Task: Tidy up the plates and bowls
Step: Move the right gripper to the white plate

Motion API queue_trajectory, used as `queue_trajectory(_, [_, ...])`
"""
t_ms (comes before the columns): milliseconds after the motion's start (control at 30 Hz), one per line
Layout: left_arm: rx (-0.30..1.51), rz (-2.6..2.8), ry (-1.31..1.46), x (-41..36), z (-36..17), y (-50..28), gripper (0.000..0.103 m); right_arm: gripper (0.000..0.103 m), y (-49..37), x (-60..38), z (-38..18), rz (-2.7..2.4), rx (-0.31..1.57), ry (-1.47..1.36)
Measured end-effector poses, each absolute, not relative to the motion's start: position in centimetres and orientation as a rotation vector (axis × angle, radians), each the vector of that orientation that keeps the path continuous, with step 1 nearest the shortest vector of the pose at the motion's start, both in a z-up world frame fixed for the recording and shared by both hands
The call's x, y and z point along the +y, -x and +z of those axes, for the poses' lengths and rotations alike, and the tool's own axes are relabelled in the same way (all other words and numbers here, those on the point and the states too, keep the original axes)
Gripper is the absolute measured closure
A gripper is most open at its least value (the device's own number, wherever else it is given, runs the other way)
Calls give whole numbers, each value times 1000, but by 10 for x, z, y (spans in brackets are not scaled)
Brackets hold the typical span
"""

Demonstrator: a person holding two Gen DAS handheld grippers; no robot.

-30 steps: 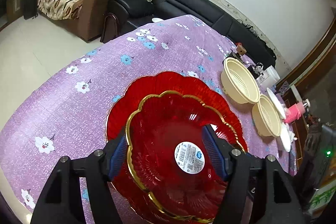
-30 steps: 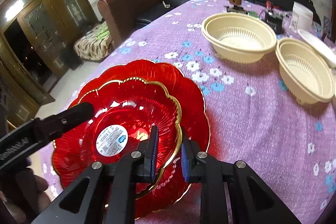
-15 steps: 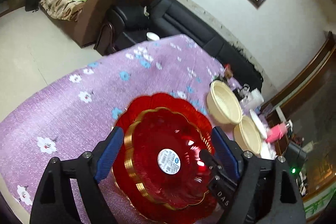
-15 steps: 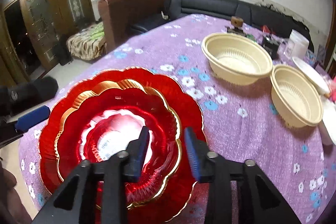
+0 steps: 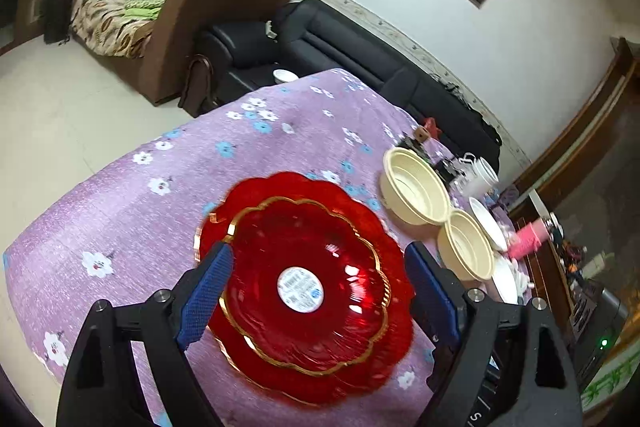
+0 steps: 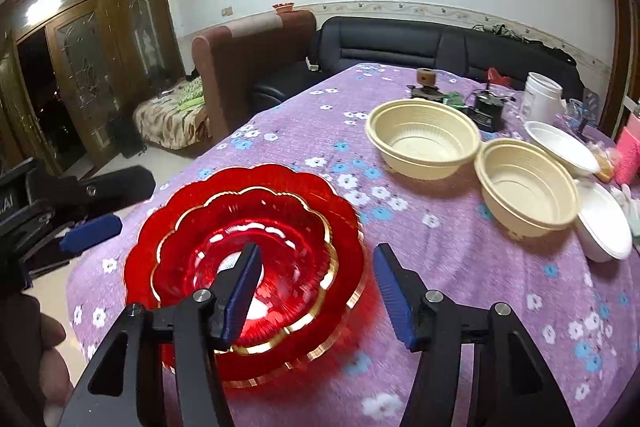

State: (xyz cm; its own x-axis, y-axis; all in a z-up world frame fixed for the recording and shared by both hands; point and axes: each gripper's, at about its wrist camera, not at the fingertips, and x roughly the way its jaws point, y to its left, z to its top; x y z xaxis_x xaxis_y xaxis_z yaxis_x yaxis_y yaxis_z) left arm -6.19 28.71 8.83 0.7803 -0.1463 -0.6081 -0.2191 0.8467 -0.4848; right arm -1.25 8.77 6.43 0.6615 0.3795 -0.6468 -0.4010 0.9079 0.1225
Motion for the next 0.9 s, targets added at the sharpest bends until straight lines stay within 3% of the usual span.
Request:
queue_trajectory(400, [736,-63,398,212,100,62,16,38,36,3,53,332,746,-39])
queue_trajectory(900, [882,-199,192,112,76,49,16,37,18,-132,39,112,806,-254])
